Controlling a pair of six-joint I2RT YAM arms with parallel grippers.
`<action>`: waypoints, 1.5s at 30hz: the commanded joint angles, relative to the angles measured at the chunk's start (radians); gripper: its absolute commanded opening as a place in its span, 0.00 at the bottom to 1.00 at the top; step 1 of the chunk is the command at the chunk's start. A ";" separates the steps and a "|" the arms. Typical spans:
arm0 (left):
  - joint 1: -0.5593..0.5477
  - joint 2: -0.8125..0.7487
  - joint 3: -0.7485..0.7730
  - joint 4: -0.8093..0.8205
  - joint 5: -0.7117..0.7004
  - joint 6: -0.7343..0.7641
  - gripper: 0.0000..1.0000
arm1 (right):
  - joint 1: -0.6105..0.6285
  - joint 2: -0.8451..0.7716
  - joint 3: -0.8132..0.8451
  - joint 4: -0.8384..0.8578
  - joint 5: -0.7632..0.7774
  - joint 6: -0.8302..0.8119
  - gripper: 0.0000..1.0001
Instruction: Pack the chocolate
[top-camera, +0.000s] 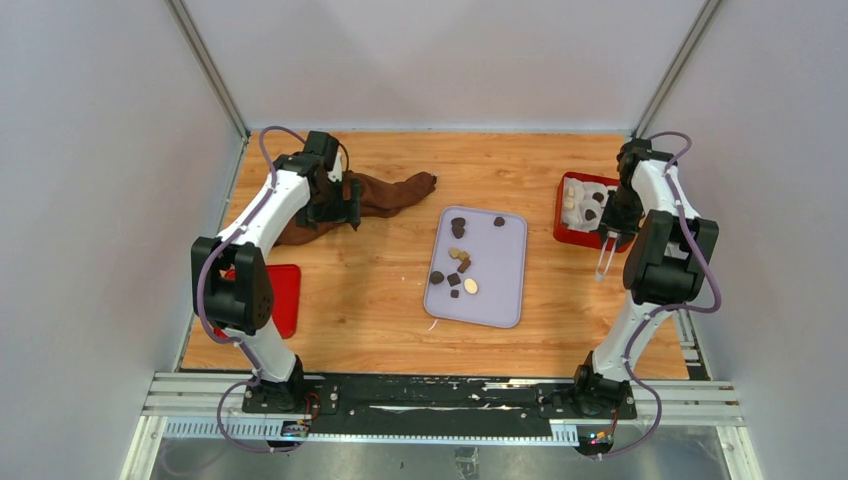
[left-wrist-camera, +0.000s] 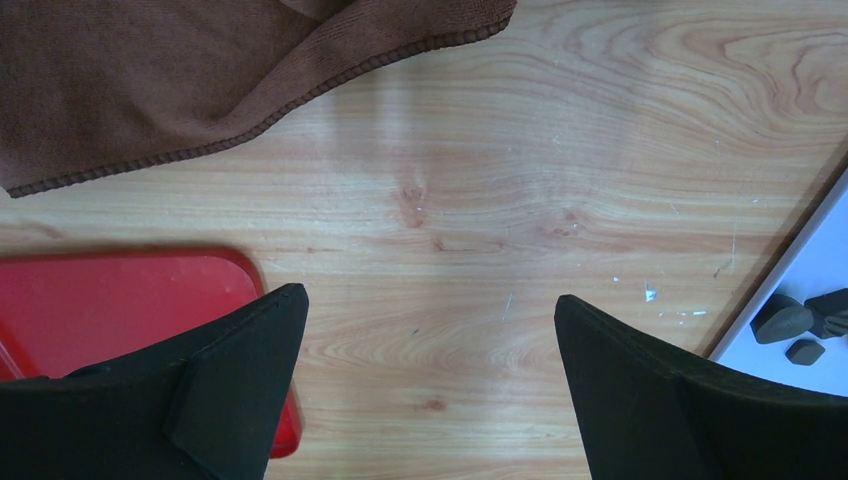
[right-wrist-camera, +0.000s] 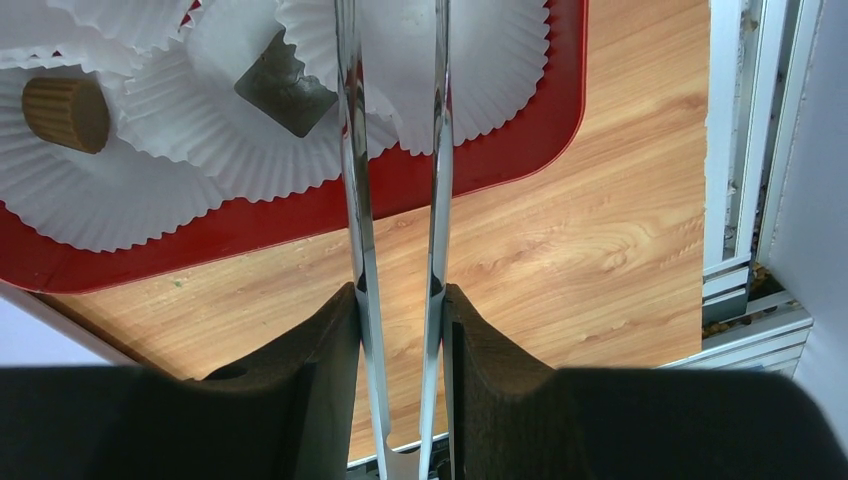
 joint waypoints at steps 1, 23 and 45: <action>0.004 0.009 0.032 -0.001 0.007 0.011 1.00 | -0.024 0.026 0.024 -0.013 0.037 0.011 0.24; 0.004 -0.023 0.001 -0.001 -0.009 0.005 1.00 | -0.039 0.040 0.066 -0.014 0.029 0.001 0.38; 0.004 -0.046 -0.011 -0.002 -0.030 0.010 1.00 | 0.109 -0.262 0.000 -0.072 -0.184 -0.074 0.25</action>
